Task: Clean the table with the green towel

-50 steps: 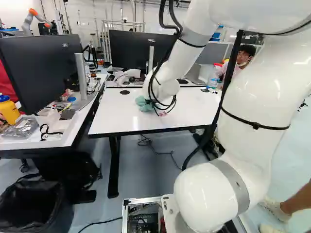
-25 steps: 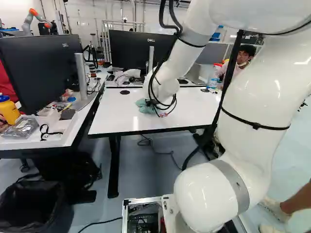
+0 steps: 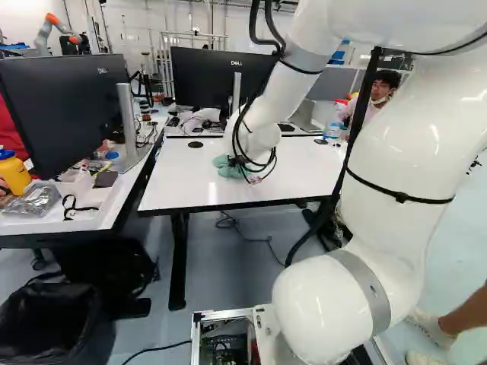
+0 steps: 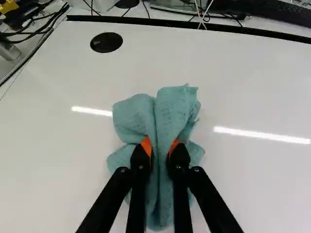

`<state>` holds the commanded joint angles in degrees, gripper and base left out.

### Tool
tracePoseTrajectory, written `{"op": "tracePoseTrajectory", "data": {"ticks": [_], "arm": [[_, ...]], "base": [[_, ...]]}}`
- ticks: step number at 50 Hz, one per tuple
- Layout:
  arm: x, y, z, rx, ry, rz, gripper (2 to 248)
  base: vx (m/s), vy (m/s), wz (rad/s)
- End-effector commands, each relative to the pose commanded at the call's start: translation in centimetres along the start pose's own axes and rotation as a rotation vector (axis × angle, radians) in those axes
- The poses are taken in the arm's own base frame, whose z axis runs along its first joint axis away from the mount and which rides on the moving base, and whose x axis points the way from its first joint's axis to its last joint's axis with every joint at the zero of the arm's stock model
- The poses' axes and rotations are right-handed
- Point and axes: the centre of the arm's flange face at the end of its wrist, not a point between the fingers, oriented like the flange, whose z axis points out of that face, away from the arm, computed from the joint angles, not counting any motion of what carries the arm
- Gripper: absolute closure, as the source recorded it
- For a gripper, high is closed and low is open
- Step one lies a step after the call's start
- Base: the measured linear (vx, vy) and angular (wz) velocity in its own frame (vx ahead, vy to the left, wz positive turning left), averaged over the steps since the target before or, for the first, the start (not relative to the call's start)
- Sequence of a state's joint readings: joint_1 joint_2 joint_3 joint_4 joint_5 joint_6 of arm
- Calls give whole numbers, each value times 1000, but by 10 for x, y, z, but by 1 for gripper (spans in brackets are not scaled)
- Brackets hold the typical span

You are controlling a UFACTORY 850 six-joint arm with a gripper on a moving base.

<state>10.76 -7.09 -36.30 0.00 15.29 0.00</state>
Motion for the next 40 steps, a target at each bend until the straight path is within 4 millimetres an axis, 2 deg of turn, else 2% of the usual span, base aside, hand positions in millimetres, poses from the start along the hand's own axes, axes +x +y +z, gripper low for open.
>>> {"op": "tracePoseTrajectory", "data": {"ticks": [21,40], "arm": [[1,0,1,0,-3,0,195],[23,-2,24,3,7,-3,195]], "base": [[0,0,0],[0,0,0]]}}
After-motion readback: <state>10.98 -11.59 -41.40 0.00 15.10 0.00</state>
